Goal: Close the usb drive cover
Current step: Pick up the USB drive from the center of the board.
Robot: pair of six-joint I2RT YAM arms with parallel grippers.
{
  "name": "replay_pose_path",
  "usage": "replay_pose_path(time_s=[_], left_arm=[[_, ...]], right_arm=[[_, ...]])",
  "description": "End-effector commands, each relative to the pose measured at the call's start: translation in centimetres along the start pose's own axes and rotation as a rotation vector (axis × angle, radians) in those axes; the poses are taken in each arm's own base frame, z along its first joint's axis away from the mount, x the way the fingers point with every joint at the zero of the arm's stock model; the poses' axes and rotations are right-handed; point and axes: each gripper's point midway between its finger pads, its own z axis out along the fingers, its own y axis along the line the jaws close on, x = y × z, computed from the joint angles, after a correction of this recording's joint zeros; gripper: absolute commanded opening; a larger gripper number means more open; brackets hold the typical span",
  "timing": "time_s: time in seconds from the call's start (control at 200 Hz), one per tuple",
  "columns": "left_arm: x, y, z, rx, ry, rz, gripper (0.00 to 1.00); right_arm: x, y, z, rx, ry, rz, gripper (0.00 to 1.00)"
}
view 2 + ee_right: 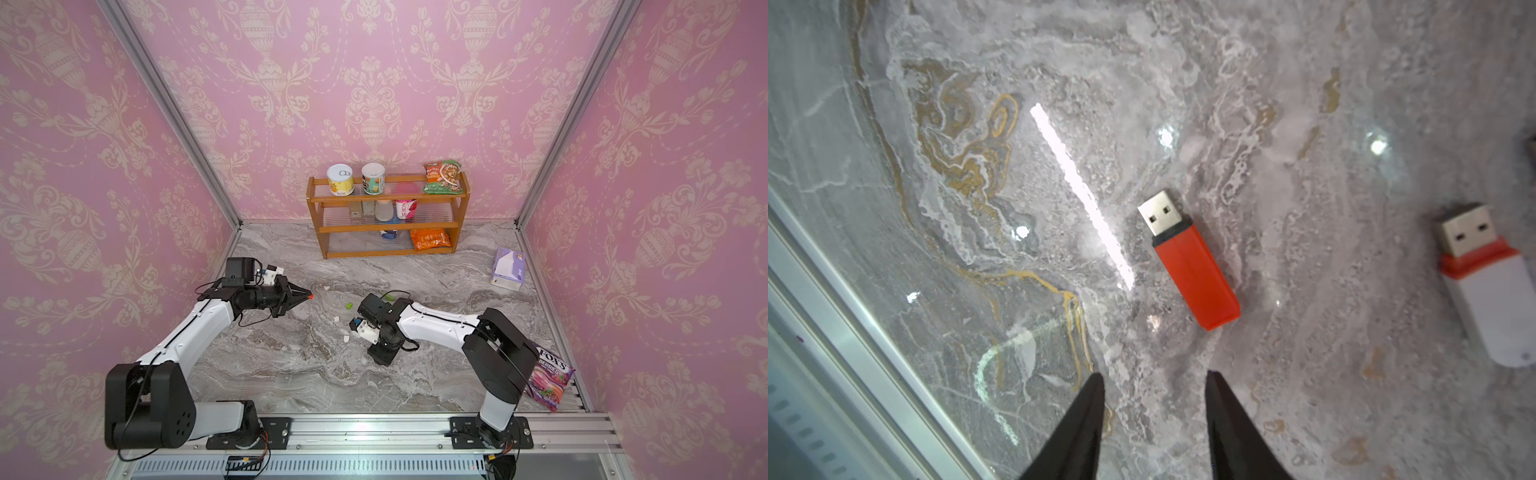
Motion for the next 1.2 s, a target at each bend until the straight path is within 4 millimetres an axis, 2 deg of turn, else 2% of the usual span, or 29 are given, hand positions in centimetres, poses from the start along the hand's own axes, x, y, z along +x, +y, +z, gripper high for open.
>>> replay_pose_path(time_s=[0.0, 0.455, 0.675, 0.96, 1.191], left_arm=[[0.6, 0.1, -0.3, 0.021, 0.014, -0.001, 0.00], [0.5, 0.1, -0.5, 0.024, 0.006, -0.004, 0.00], [0.5, 0.1, -0.7, 0.024, 0.000, -0.001, 0.00], [0.4, -0.2, -0.8, 0.028, -0.002, 0.001, 0.00], [0.5, -0.1, -0.9, 0.025, -0.005, 0.003, 0.00]], right_arm=[[-0.4, -0.5, 0.4, 0.037, -0.007, -0.001, 0.42], [-1.5, -1.3, 1.0, 0.077, -0.031, -0.041, 0.45], [-1.0, -1.0, 2.0, 0.085, 0.003, -0.064, 0.45], [-1.4, -0.6, 2.8, 0.081, 0.004, -0.070, 0.44], [-0.4, -0.9, 3.0, 0.104, 0.056, -0.074, 0.41]])
